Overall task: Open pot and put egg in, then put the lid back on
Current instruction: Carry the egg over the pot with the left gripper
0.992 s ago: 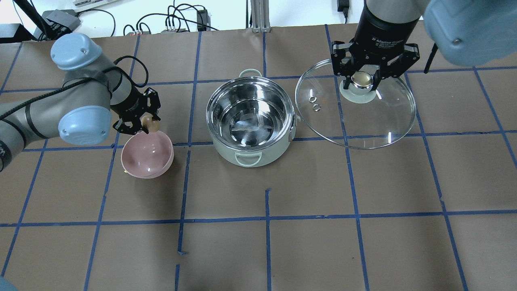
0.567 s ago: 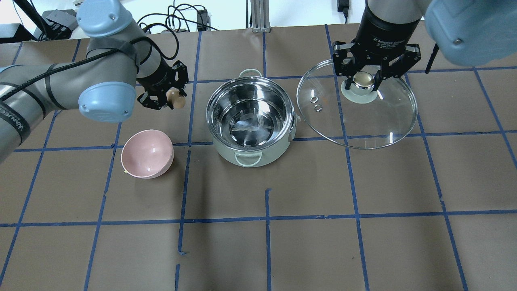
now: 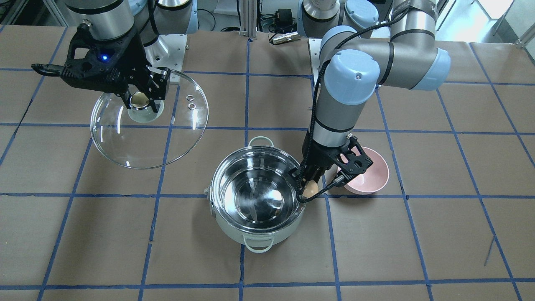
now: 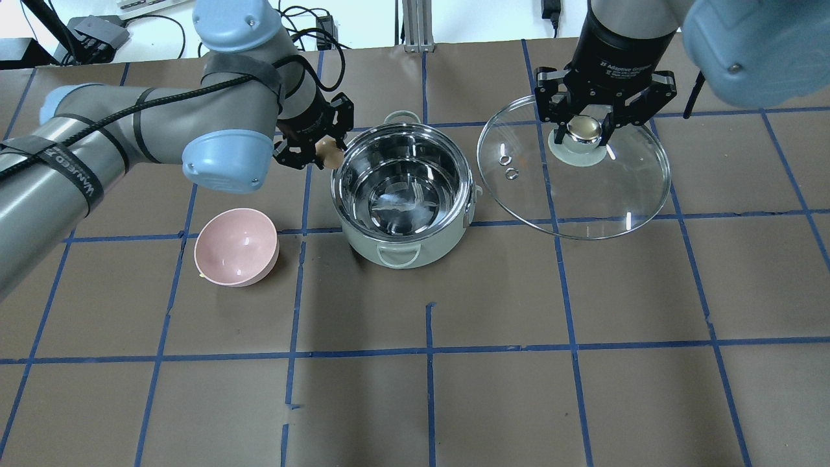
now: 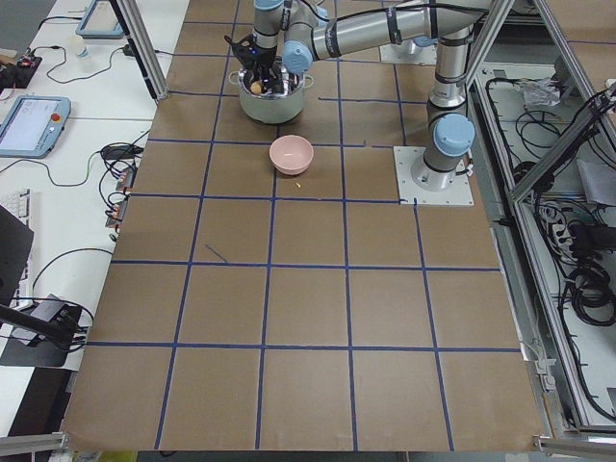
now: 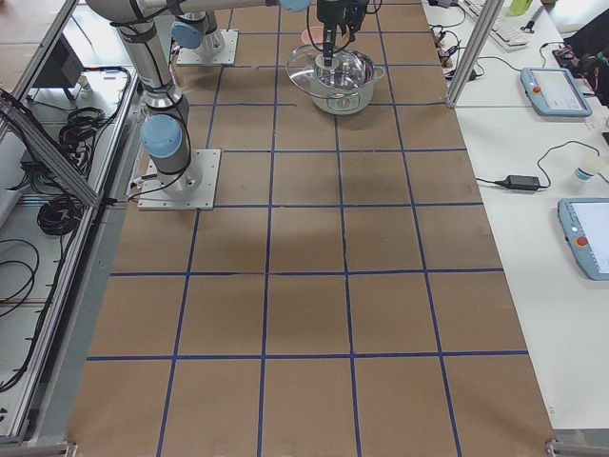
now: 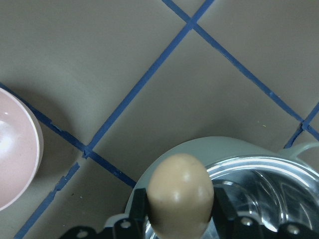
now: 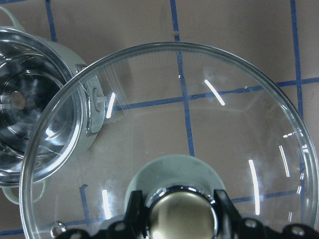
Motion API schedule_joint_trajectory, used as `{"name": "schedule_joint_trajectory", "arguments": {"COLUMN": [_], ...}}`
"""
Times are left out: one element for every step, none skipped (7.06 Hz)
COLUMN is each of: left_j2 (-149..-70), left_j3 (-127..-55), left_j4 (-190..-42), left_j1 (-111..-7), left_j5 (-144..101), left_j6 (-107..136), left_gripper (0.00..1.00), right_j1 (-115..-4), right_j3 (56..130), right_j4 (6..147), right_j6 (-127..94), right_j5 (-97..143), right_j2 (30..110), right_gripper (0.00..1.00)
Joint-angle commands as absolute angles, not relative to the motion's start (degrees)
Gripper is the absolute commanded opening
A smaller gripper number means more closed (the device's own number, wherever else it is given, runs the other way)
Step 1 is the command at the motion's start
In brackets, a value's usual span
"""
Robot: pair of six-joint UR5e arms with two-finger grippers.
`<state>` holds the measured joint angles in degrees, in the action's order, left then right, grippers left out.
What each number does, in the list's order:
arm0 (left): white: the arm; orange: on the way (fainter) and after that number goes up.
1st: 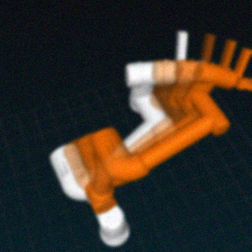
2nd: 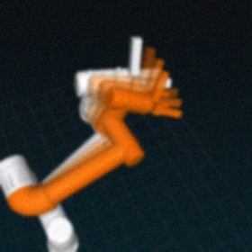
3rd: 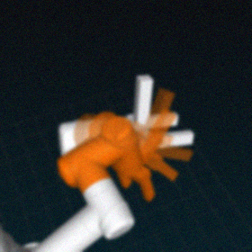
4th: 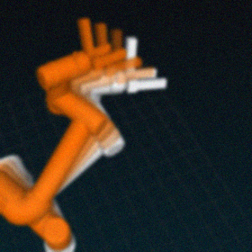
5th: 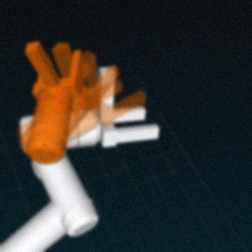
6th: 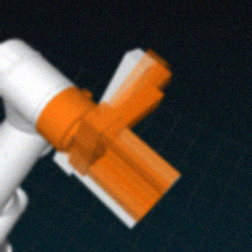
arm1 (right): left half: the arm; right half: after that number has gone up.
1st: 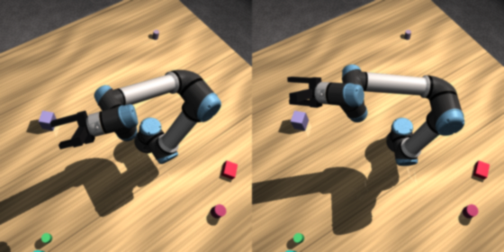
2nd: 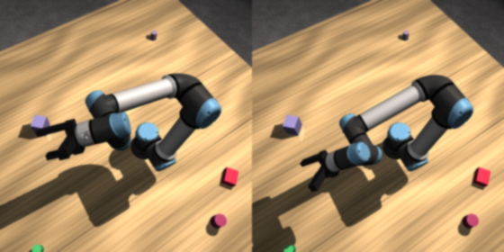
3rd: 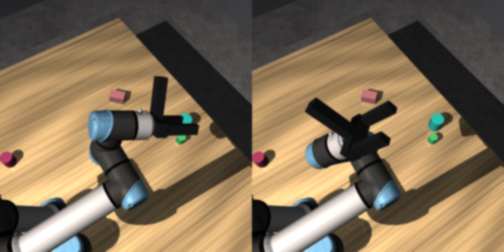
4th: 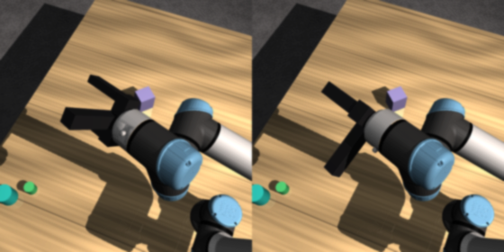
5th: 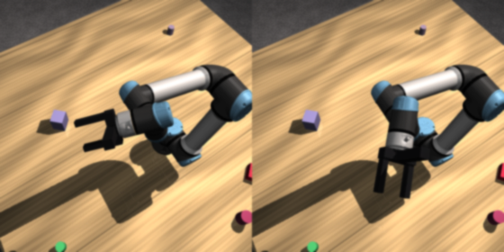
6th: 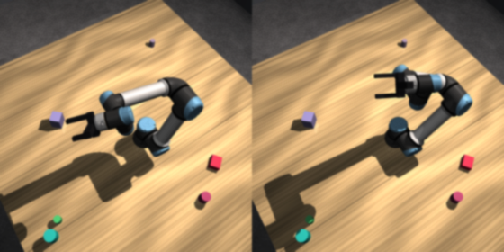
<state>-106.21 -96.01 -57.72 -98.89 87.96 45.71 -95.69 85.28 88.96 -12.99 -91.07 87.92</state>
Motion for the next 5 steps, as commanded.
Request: {"name": "schedule_joint_trajectory", "arguments": {"left_j2": [-107.84, -107.93, -108.71, -109.94, -110.21], "left_j3": [-96.93, -97.29, -97.82, -97.47, -97.82], "left_j4": [-55.82, -55.98, -56.33, -55.99, -55.90], "left_j1": [-101.07, -101.77, -102.73, -104.22, -104.24], "left_j5": [88.07, 88.07, 88.24, 88.42, 90.42], "left_j6": [46.23, 46.58, 45.80, 45.70, 45.70], "left_gripper": [0.15, 0.17, 0.18, 0.23, 0.38], "right_j1": [-95.63, -95.71, -95.80, -95.71, -95.63], "right_j3": [85.52, 85.60, 85.78, 86.48, 86.48], "right_j4": [89.56, 90.00, 90.09, 90.78, 90.88], "right_j6": [-12.57, -12.57, -12.48, -12.57, -12.39], "right_j5": [-90.88, -90.97, -90.97, -90.88, -90.88], "right_j2": [87.89, 87.89, 87.89, 87.89, 87.89], "right_gripper": [0.15, 0.15, 0.15, 0.15, 0.15]}}
